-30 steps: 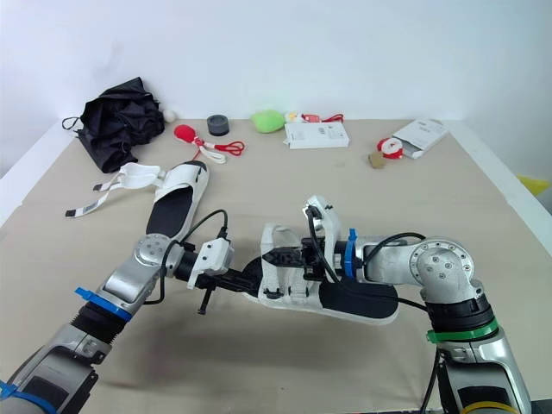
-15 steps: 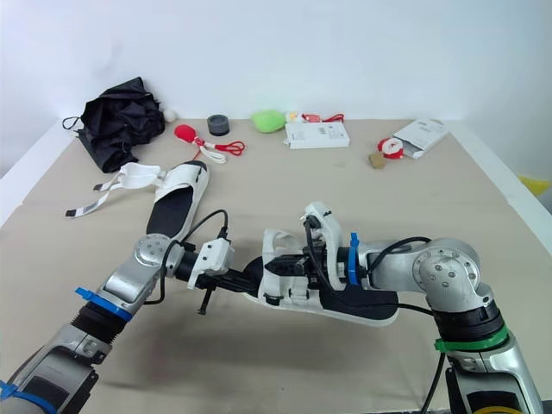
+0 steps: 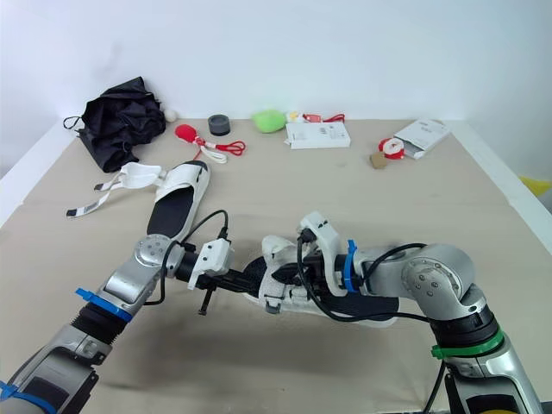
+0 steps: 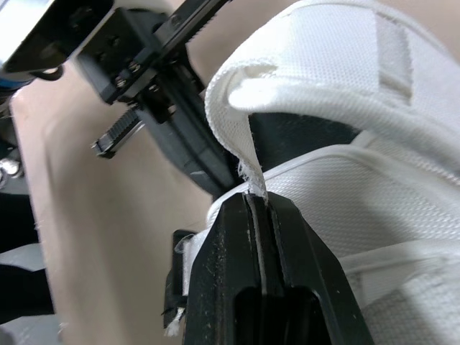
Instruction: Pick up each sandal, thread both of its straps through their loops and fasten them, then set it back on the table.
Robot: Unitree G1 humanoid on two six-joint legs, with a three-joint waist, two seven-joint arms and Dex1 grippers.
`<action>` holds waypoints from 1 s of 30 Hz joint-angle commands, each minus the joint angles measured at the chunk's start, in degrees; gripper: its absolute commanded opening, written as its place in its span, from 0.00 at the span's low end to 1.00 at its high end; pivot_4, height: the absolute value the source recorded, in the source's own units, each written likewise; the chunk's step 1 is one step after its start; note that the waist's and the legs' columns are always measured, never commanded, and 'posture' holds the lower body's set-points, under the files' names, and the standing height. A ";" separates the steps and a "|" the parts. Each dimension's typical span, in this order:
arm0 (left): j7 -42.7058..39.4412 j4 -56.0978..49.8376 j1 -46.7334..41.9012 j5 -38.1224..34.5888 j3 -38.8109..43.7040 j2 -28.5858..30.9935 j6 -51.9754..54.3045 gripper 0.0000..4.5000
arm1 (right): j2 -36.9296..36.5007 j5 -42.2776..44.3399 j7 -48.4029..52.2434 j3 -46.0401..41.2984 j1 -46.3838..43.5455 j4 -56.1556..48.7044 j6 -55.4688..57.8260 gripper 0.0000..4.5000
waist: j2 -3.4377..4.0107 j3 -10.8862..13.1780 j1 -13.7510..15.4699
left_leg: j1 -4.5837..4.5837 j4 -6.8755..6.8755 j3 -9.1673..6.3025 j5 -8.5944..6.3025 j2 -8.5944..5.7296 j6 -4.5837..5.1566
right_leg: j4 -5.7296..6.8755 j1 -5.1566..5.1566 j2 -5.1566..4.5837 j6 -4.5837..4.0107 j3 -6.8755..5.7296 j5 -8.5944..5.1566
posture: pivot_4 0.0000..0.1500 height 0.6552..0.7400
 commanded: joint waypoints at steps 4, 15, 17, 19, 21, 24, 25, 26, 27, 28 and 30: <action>-0.26 4.21 2.30 4.21 -3.36 1.55 1.86 0.00 | -1.13 -0.22 4.40 -2.65 -0.11 -1.23 0.89 0.00 | 0.00 0.00 0.02 | 0.00 0.00 0.00 0.00 0.00 0.00 | 0.00 0.00 0.00 0.00 0.00 0.00 | 1.00 1.00; -0.55 3.74 2.64 3.93 -3.29 2.00 2.12 0.00 | 0.45 -0.09 3.31 -4.44 3.17 -4.69 1.81 0.61 | 0.00 0.00 0.00 | 0.02 0.02 -0.01 -0.01 0.00 -0.01 | 0.00 0.02 0.00 0.00 -0.01 0.01 | 1.00 1.00; -0.69 3.29 2.84 3.81 -3.37 2.12 2.24 0.00 | 0.13 1.65 2.80 -7.15 2.12 -2.75 2.59 0.81 | -0.01 0.01 0.00 | 0.02 0.05 -0.01 0.00 0.00 -0.02 | 0.00 0.02 0.00 0.01 0.00 0.02 | 1.00 1.00; -0.89 2.75 3.02 3.73 -3.51 2.21 2.29 0.00 | -0.89 5.24 3.52 -11.62 1.40 -1.39 2.75 0.81 | -0.01 0.01 0.00 | 0.01 0.07 -0.01 0.00 0.00 -0.02 | 0.00 0.02 0.00 0.02 0.00 0.03 | 1.00 1.00; -0.97 2.32 3.05 3.68 -3.65 2.16 2.44 0.00 | -3.07 9.34 5.21 -16.38 1.70 -2.01 2.50 0.81 | 0.00 0.02 0.01 | -0.01 0.06 -0.01 0.00 0.00 -0.02 | 0.00 0.01 0.00 0.01 0.00 0.03 | 1.00 1.00; -0.90 2.83 2.42 3.82 -3.72 1.72 2.28 0.00 | -7.23 16.02 8.87 -22.31 5.44 -6.88 1.58 0.81 | 0.03 0.05 0.07 | -0.02 -0.02 -0.01 -0.01 0.00 -0.01 | 0.00 -0.02 0.00 -0.01 0.00 0.01 | 1.00 1.00; -0.83 2.83 2.32 3.79 -3.65 1.64 2.37 0.00 | -8.43 17.47 10.22 -23.86 7.61 -9.29 1.17 0.81 | 0.02 0.06 0.14 | -0.01 -0.06 -0.02 -0.02 0.00 0.00 | 0.00 -0.02 0.00 -0.04 -0.03 -0.01 | 1.00 1.00; -0.74 2.72 2.28 3.69 -3.54 1.59 2.52 0.00 | -9.60 18.96 11.51 -25.31 10.18 -11.66 0.72 0.81 | 0.01 0.06 0.18 | -0.02 -0.10 -0.06 -0.02 0.00 0.00 | 0.00 0.00 0.01 -0.06 -0.07 -0.03 | 1.00 1.00; -0.69 2.59 2.31 3.61 -3.45 1.61 2.62 0.00 | -10.64 20.29 12.49 -26.65 12.94 -13.93 0.11 0.81 | 0.01 0.06 0.12 | 0.00 -0.14 -0.10 -0.03 0.00 -0.01 | 0.00 0.01 0.03 -0.09 -0.11 -0.06 | 1.00 1.00; -0.71 2.45 2.42 3.58 -3.36 1.69 2.67 0.00 | -11.37 21.76 13.03 -27.67 15.89 -16.22 -0.50 0.81 | 0.01 0.07 0.12 | 0.03 -0.17 -0.11 -0.04 0.00 -0.01 | 0.00 0.03 0.03 -0.09 -0.11 -0.06 | 1.00 1.00; -0.77 1.89 2.92 3.49 -3.20 2.09 2.77 0.00 | -12.26 22.18 12.38 -27.89 21.32 -21.39 -1.90 0.81 | -0.01 0.08 0.11 | 0.04 -0.17 -0.11 -0.03 0.00 -0.01 | 0.00 0.04 0.04 -0.07 -0.11 -0.07 | 1.00 1.00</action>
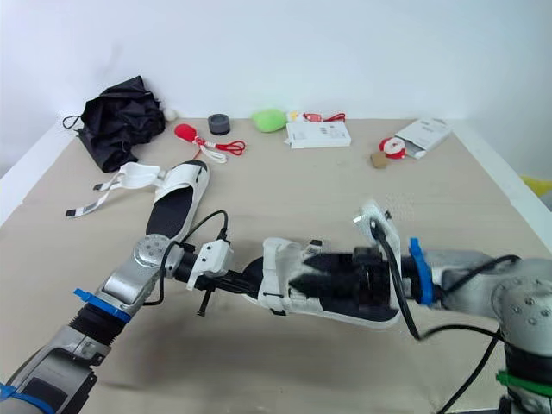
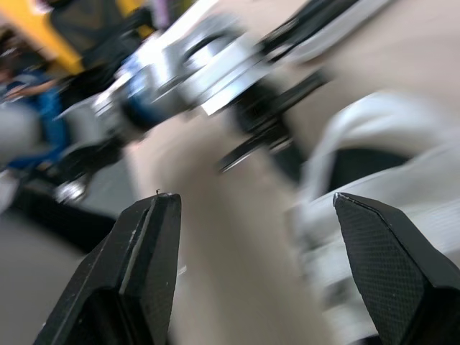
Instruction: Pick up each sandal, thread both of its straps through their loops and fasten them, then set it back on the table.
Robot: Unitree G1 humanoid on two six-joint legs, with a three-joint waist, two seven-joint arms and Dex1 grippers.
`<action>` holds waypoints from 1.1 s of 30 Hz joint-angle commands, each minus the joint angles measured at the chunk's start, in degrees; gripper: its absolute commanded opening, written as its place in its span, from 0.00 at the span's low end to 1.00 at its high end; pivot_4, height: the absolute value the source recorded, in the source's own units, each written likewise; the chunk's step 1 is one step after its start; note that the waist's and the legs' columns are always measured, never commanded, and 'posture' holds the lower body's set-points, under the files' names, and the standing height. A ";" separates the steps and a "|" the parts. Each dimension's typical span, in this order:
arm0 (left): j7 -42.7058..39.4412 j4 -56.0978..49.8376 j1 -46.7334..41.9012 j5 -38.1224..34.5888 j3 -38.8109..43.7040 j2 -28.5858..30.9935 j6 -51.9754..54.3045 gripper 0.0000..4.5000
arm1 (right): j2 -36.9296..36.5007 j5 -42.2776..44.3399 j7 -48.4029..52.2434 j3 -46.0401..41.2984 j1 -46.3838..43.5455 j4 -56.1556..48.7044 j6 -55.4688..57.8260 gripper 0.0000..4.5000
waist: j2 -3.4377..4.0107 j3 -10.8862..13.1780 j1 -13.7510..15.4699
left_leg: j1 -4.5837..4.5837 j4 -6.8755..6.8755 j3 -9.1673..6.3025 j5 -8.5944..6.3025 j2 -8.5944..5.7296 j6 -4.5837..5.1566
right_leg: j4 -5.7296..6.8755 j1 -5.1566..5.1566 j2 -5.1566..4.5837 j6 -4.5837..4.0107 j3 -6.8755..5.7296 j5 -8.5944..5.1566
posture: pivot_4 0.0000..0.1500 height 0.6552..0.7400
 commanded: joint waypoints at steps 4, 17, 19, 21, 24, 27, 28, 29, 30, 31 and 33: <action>-0.31 1.31 4.14 3.25 -3.06 2.51 2.92 0.00 | 1.53 -9.08 -9.54 7.45 7.33 -13.01 -4.99 0.81 | -0.16 0.04 -0.25 | 0.07 0.09 0.03 0.03 0.00 -0.01 | 0.00 0.06 0.00 0.47 0.04 -0.23 | 1.00 1.00; -0.62 -1.55 5.45 2.93 -3.51 3.38 4.55 0.00 | 2.82 -19.17 -18.86 17.50 9.12 -17.79 -8.08 0.81 | -0.17 0.21 -0.27 | 0.04 0.07 0.04 -0.10 0.02 -0.24 | 0.04 0.01 0.18 0.27 0.24 -0.34 | 1.00 1.00; -0.74 -1.55 5.39 2.88 -3.58 3.53 4.52 0.00 | 2.78 -19.32 -20.00 17.33 8.86 -18.00 -8.40 0.81 | -0.19 0.22 -0.27 | 0.05 0.07 0.04 -0.10 0.02 -0.24 | 0.04 0.01 0.22 0.27 0.26 -0.35 | 1.00 1.00; -0.74 -1.41 5.13 2.86 -3.62 3.46 4.61 0.00 | 3.29 -19.93 -21.83 17.61 8.33 -18.00 -8.65 0.81 | -0.19 0.22 -0.28 | 0.06 0.07 0.02 -0.10 0.03 -0.25 | 0.05 0.01 0.28 0.27 0.29 -0.36 | 1.00 1.00; -0.75 -1.15 4.79 2.90 -3.63 3.39 4.61 0.00 | 5.06 -20.15 -25.03 18.85 7.60 -18.37 -9.06 0.81 | -0.20 0.22 -0.28 | 0.07 0.07 0.01 -0.10 0.06 -0.25 | 0.07 0.01 0.35 0.26 0.32 -0.38 | 1.00 1.00; -0.92 -0.81 4.48 2.92 -3.60 3.38 4.53 0.00 | 7.32 -21.29 -28.66 20.54 6.83 -17.91 -8.58 0.81 | -0.20 0.22 -0.30 | 0.07 0.09 0.00 -0.09 0.07 -0.26 | 0.10 0.01 0.39 0.26 0.35 -0.38 | 1.00 1.00; -0.98 -0.71 4.41 2.95 -3.60 3.39 4.47 0.00 | 7.75 -21.52 -29.48 20.90 6.58 -17.75 -8.41 0.81 | -0.20 0.22 -0.32 | 0.08 0.10 0.00 -0.08 0.07 -0.27 | 0.12 0.01 0.40 0.26 0.37 -0.38 | 1.00 1.00; -1.02 -0.57 4.34 2.98 -3.61 3.38 4.41 0.00 | 8.00 -21.61 -30.00 21.17 6.36 -17.64 -8.28 0.81 | -0.20 0.23 -0.32 | 0.08 0.11 0.00 -0.07 0.07 -0.29 | 0.14 0.01 0.40 0.26 0.38 -0.38 | 1.00 1.00; -1.11 -0.42 4.21 3.01 -3.61 3.39 4.33 0.00 | 8.44 -21.62 -30.49 21.32 6.26 -17.36 -8.29 0.81 | -0.20 0.23 -0.32 | 0.09 0.14 0.01 -0.07 0.07 -0.30 | 0.17 0.01 0.40 0.27 0.38 -0.38 | 1.00 1.00; -1.18 -0.28 4.09 3.03 -3.62 3.39 4.26 0.00 | 8.74 -21.58 -30.84 21.43 6.16 -17.13 -8.28 0.81 | -0.21 0.23 -0.32 | 0.10 0.15 0.01 -0.06 0.07 -0.31 | 0.19 0.01 0.40 0.28 0.40 -0.38 | 1.00 1.00; -1.29 0.05 3.81 3.10 -3.64 3.36 4.05 0.00 | 9.38 -22.05 -31.05 22.07 5.97 -16.52 -8.33 0.81 | -0.22 0.24 -0.32 | 0.10 0.17 0.01 -0.04 0.08 -0.33 | 0.20 0.01 0.41 0.32 0.40 -0.37 | 1.00 1.00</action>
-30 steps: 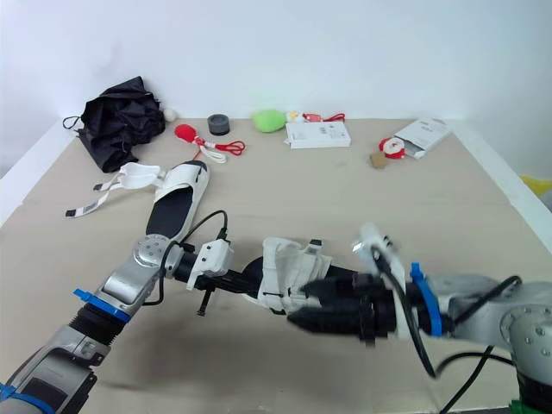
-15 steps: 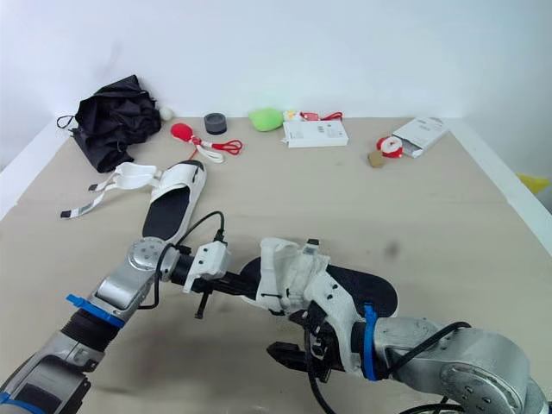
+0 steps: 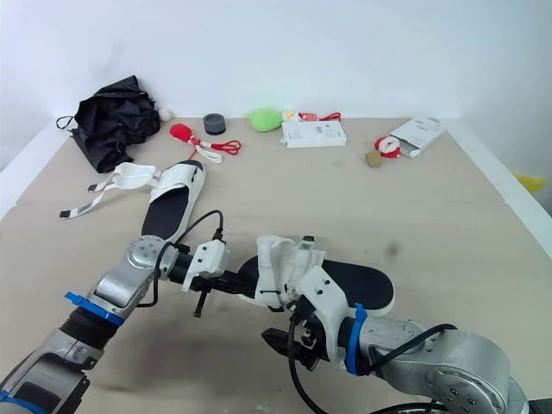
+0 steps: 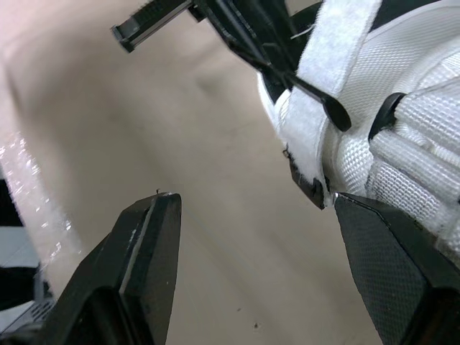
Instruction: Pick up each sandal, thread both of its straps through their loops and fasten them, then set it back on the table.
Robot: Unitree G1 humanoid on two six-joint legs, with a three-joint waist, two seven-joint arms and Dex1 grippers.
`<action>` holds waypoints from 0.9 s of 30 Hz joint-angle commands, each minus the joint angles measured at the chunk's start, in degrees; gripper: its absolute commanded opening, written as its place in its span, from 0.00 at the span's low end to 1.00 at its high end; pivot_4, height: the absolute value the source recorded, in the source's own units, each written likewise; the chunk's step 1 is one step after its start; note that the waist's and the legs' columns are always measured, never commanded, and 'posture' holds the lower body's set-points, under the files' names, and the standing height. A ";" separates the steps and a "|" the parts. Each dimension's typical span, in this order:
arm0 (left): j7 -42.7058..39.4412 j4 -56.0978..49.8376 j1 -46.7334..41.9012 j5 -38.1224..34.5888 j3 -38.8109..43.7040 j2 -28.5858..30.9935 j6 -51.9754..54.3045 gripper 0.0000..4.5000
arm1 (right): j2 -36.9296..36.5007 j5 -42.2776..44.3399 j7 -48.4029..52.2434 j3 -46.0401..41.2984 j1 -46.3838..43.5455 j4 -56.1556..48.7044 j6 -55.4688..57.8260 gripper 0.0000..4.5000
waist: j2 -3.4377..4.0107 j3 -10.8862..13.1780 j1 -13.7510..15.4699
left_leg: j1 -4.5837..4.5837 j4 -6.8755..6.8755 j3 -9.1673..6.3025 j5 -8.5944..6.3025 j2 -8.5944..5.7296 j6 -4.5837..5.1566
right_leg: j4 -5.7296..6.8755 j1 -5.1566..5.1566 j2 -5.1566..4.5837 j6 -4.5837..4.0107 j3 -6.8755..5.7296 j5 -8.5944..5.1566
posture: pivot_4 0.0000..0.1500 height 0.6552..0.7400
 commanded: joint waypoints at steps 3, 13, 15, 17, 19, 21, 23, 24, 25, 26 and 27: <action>-2.23 3.53 1.97 3.35 -4.24 1.41 1.54 0.00 | 1.98 -1.17 -0.64 0.93 -1.38 0.64 -1.34 0.81 | 0.00 0.00 -0.01 | 0.02 0.05 0.00 0.01 0.01 0.00 | 0.06 0.00 0.02 0.01 0.01 0.00 | 1.00 1.00; -2.67 2.91 2.43 3.36 -4.37 2.21 1.48 0.00 | 5.34 -3.57 2.28 2.62 -1.77 4.53 -2.18 0.81 | 0.00 0.00 -0.04 | 0.03 0.10 0.01 0.01 0.03 0.00 | 0.11 0.01 0.05 -0.03 0.05 0.03 | 1.00 1.00; -2.57 2.75 2.55 3.30 -4.28 2.33 1.63 0.00 | 5.54 -2.94 3.23 2.59 -1.65 4.72 -2.06 0.81 | -0.01 0.00 -0.05 | 0.05 0.10 0.01 0.01 0.03 0.00 | 0.15 0.00 0.06 -0.06 0.05 0.02 | 1.00 1.00; -2.47 2.79 2.58 3.31 -4.28 2.33 1.66 0.00 | 5.28 -3.37 4.26 2.81 -1.55 5.00 -1.98 0.81 | -0.01 0.00 -0.05 | 0.06 0.10 0.01 0.01 0.04 0.00 | 0.17 0.00 0.08 -0.08 0.06 0.02 | 1.00 1.00; -2.38 2.76 2.59 3.30 -4.25 2.31 1.71 0.00 | 5.35 -4.28 4.67 2.96 -2.01 5.80 -1.90 0.81 | -0.01 0.00 -0.05 | 0.06 0.10 0.01 0.01 0.04 0.00 | 0.18 0.00 0.08 -0.10 0.06 0.01 | 1.00 1.00; -2.29 2.74 2.58 3.29 -4.25 2.24 1.77 0.00 | 5.54 -5.11 4.95 2.88 -2.45 6.67 -1.95 0.81 | -0.01 -0.01 -0.05 | 0.07 0.10 0.01 0.01 0.04 0.01 | 0.19 0.00 0.08 -0.10 0.06 0.00 | 1.00 1.00; -2.16 2.67 2.61 3.31 -4.30 2.15 1.83 0.00 | 5.54 -5.73 5.73 2.83 -2.59 7.14 -2.22 0.62 | -0.01 -0.01 -0.05 | 0.07 0.11 0.01 0.01 0.04 0.01 | 0.20 0.00 0.09 -0.10 0.07 0.01 | 1.00 1.00; -2.12 2.59 2.69 3.30 -4.30 2.16 1.84 0.00 | 5.56 -6.12 6.12 2.98 -2.55 7.18 -2.33 0.52 | -0.01 -0.01 -0.05 | 0.07 0.13 0.01 0.01 0.04 0.01 | 0.21 0.00 0.09 -0.10 0.07 0.00 | 1.00 1.00; -2.07 2.54 2.75 3.31 -4.32 2.14 1.83 0.00 | 5.63 -6.52 6.41 3.16 -2.43 7.22 -2.38 0.40 | -0.01 -0.01 -0.05 | 0.07 0.14 0.01 0.01 0.04 0.01 | 0.22 0.00 0.09 -0.10 0.07 0.00 | 1.00 1.00; -2.02 2.51 2.81 3.32 -4.31 2.14 1.81 0.00 | 5.68 -6.98 6.61 3.42 -2.30 7.27 -2.44 0.29 | -0.01 -0.01 -0.05 | 0.07 0.14 0.01 0.00 0.04 0.01 | 0.23 0.00 0.08 -0.10 0.07 0.00 | 1.00 1.00; -1.95 2.56 2.78 3.34 -4.30 2.08 1.81 0.00 | 5.71 -7.43 6.84 3.62 -2.22 7.35 -2.49 0.18 | -0.01 -0.01 -0.04 | 0.07 0.14 0.01 0.00 0.04 0.01 | 0.23 0.00 0.09 -0.10 0.07 0.00 | 1.00 1.00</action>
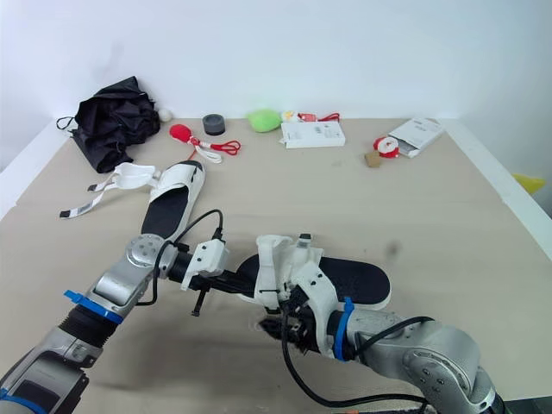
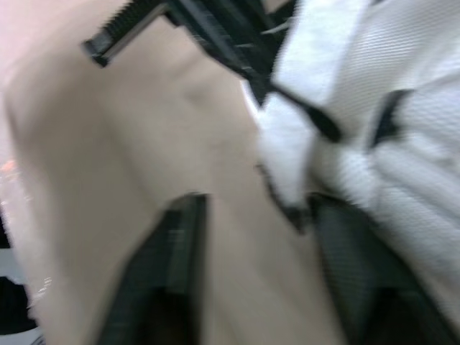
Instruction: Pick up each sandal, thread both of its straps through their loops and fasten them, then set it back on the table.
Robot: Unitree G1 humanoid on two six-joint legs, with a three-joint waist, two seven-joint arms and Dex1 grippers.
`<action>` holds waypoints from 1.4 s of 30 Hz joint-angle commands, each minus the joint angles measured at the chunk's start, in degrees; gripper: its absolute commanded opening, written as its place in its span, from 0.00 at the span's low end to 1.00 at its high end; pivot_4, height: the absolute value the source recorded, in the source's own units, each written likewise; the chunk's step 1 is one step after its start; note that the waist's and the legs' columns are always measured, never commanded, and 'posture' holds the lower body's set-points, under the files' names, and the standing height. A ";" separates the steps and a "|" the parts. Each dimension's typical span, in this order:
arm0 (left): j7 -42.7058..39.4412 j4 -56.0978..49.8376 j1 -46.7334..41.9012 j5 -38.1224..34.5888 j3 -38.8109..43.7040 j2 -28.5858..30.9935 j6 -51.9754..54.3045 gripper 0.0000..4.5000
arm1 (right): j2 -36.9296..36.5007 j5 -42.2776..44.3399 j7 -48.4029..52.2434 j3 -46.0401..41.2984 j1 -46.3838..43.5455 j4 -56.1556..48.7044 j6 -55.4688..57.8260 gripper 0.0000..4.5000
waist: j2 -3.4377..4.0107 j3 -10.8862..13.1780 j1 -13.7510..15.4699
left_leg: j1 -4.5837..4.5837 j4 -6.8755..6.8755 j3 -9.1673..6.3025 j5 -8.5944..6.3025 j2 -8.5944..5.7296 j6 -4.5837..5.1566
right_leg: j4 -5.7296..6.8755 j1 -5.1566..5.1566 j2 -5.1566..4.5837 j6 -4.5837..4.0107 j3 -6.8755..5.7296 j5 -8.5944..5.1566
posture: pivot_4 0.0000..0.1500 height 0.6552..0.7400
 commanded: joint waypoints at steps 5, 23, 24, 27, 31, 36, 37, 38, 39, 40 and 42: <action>-1.21 2.69 2.97 3.37 -3.97 1.43 1.92 0.00 | 0.67 -2.03 2.22 0.07 -0.10 -0.83 -1.02 0.02 | 0.00 0.00 0.01 | 0.00 0.02 0.00 -0.01 0.00 0.01 | 0.03 0.00 0.00 -0.01 0.02 -0.01 | 1.00 1.00; -1.27 4.81 1.43 3.61 -4.35 0.40 1.09 0.00 | -5.76 26.62 13.17 -8.11 -1.30 -0.41 -3.62 0.02 | -0.06 0.03 0.04 | 0.08 0.24 -0.01 -0.03 0.00 0.05 | 0.28 0.05 -0.03 -0.02 0.04 -0.02 | 1.00 1.00; -1.29 4.93 1.36 3.62 -4.38 0.35 1.04 0.00 | -5.78 28.67 12.66 -8.28 -2.53 0.25 -4.25 0.02 | -0.06 0.04 0.03 | 0.09 0.25 -0.01 -0.03 0.00 0.05 | 0.29 0.05 -0.03 -0.02 0.04 -0.02 | 1.00 1.00; -1.38 5.38 1.17 3.64 -4.44 0.22 0.77 0.00 | -5.68 33.12 10.38 -8.24 -6.69 2.98 -5.89 0.02 | -0.09 0.06 0.10 | 0.08 0.27 0.00 -0.03 0.00 0.05 | 0.30 0.05 -0.05 -0.03 0.05 0.00 | 1.00 1.00; -1.43 5.73 1.16 3.74 -4.53 -0.01 0.46 0.00 | -3.23 33.57 3.76 -7.49 -13.42 11.25 -7.43 0.02 | -0.14 0.09 0.12 | 0.04 0.26 0.01 -0.03 -0.01 0.05 | 0.31 0.03 -0.07 -0.07 0.05 0.00 | 1.00 1.00; -1.48 5.76 1.38 3.89 -4.80 -0.27 0.17 0.00 | -1.36 31.96 -5.18 -8.10 -18.74 24.48 -6.27 0.02 | -0.14 0.09 0.13 | 0.04 0.31 0.04 -0.03 -0.01 0.05 | 0.35 0.03 -0.10 -0.14 0.06 0.05 | 1.00 1.00; -1.48 5.67 1.47 3.90 -4.83 -0.27 0.14 0.00 | -1.42 31.59 -6.12 -8.19 -18.92 25.90 -5.79 0.02 | -0.14 0.09 0.17 | 0.04 0.31 0.04 -0.03 -0.01 0.05 | 0.35 0.03 -0.11 -0.14 0.06 0.05 | 1.00 1.00; -1.49 5.63 1.52 3.88 -4.83 -0.26 0.10 0.00 | -1.69 32.01 -7.47 -7.73 -19.05 27.36 -4.65 0.02 | -0.14 0.09 0.18 | 0.03 0.30 0.04 -0.03 -0.01 0.05 | 0.35 0.03 -0.12 -0.14 0.06 0.05 | 1.00 1.00; -1.50 5.68 1.54 3.89 -4.81 -0.25 0.01 0.00 | -1.90 31.22 -8.37 -7.17 -19.13 28.19 -3.76 0.02 | -0.14 0.09 0.18 | 0.03 0.30 0.04 -0.03 -0.02 0.05 | 0.35 0.03 -0.12 -0.14 0.06 0.05 | 1.00 1.00; -1.53 5.81 1.52 3.90 -4.77 -0.22 -0.12 0.00 | -1.96 30.58 -9.83 -6.46 -19.14 29.52 -2.67 0.02 | -0.13 0.09 0.17 | 0.02 0.29 0.04 -0.03 -0.01 0.05 | 0.36 0.03 -0.12 -0.14 0.06 0.05 | 1.00 1.00; -1.54 6.11 1.40 3.96 -4.69 -0.20 -0.35 0.00 | -1.48 28.64 -11.62 -5.65 -19.01 31.69 -1.34 0.09 | -0.13 0.09 0.17 | 0.02 0.30 0.04 -0.03 -0.01 0.05 | 0.37 0.02 -0.13 -0.14 0.07 0.05 | 1.00 1.00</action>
